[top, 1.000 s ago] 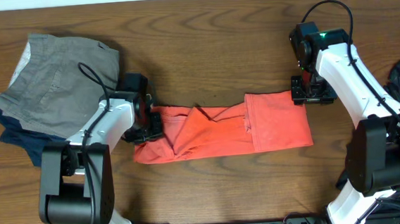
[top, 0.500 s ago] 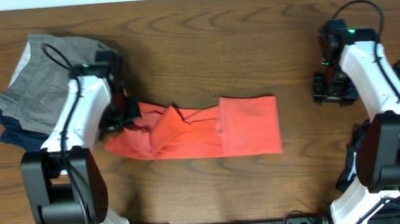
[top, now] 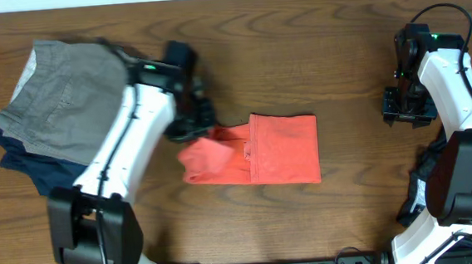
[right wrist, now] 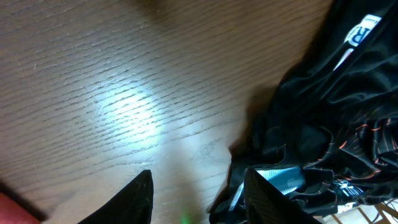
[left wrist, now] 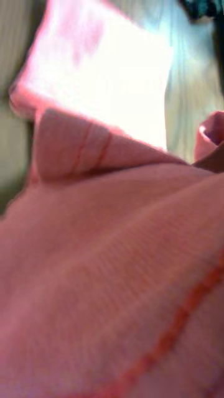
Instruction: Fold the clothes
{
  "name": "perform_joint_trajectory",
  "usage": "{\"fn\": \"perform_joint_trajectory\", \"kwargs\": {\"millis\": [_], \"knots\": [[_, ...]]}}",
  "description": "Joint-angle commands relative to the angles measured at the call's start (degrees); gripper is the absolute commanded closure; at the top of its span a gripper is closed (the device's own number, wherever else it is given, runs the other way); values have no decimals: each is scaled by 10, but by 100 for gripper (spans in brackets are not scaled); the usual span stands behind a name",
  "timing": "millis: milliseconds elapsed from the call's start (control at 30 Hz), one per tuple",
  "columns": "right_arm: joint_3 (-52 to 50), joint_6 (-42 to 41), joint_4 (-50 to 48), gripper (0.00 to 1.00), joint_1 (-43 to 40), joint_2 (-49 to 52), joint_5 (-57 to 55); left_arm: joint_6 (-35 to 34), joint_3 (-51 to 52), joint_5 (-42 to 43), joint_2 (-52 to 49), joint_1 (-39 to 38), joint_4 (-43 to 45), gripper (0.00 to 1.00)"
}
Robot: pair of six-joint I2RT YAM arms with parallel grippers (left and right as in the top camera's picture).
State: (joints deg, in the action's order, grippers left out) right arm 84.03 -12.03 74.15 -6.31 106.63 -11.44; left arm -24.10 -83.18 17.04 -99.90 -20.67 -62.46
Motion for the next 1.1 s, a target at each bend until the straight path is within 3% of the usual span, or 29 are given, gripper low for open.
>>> {"fn": "perform_joint_trajectory", "kwargs": {"millis": [0,367,1067], "knots": [[-2,17,2,55,0,-9,10,-56,-8,17,7,-60,39,94],[-2,25,0,55,0,-9,27,-104,-8,-12,-14,-195,150,94],[-2,30,-1,55,0,-9,36,-142,-7,-12,-45,-228,230,94]]}}
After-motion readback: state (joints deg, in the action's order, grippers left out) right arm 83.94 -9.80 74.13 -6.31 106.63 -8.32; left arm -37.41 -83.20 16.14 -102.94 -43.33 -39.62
